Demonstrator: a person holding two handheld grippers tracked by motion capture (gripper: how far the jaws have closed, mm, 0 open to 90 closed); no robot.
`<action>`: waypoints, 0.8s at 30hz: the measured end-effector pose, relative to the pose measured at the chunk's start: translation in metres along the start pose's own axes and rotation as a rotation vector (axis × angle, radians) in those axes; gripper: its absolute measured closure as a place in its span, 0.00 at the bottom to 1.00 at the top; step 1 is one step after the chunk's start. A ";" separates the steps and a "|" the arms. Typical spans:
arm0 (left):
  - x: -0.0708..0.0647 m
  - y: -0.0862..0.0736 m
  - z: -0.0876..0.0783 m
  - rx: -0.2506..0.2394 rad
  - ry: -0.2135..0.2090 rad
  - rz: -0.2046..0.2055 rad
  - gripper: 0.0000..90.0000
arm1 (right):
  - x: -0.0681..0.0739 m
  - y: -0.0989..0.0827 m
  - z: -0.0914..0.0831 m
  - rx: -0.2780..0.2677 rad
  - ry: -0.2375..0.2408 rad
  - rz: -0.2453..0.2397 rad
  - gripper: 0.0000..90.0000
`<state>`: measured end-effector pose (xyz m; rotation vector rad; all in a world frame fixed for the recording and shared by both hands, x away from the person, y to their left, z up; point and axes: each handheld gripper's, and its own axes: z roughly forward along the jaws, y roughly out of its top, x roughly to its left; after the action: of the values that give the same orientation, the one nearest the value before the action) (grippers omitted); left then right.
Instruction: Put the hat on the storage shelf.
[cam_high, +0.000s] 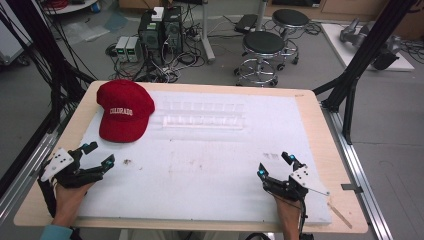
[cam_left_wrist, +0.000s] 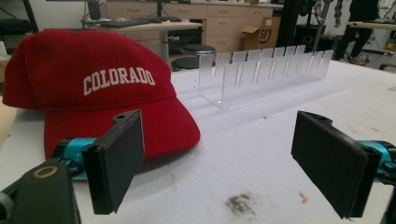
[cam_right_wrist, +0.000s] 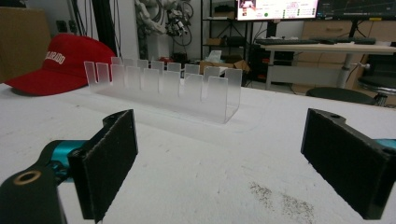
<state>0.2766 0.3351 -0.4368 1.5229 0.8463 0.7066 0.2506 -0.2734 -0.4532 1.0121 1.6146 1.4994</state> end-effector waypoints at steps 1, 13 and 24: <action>0.002 0.005 0.001 0.013 -0.006 0.002 0.19 | 0.000 0.000 0.000 0.000 -0.001 0.000 0.11; 0.025 0.072 0.034 0.116 0.002 0.090 0.20 | 0.000 0.000 0.000 0.005 -0.001 0.002 0.11; 0.046 0.112 0.075 0.219 0.022 0.136 0.19 | 0.000 0.000 0.001 0.008 0.000 0.004 0.11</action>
<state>0.3774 0.3277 -0.3359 1.7852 0.8646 0.7489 0.2512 -0.2729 -0.4529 1.0199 1.6210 1.4965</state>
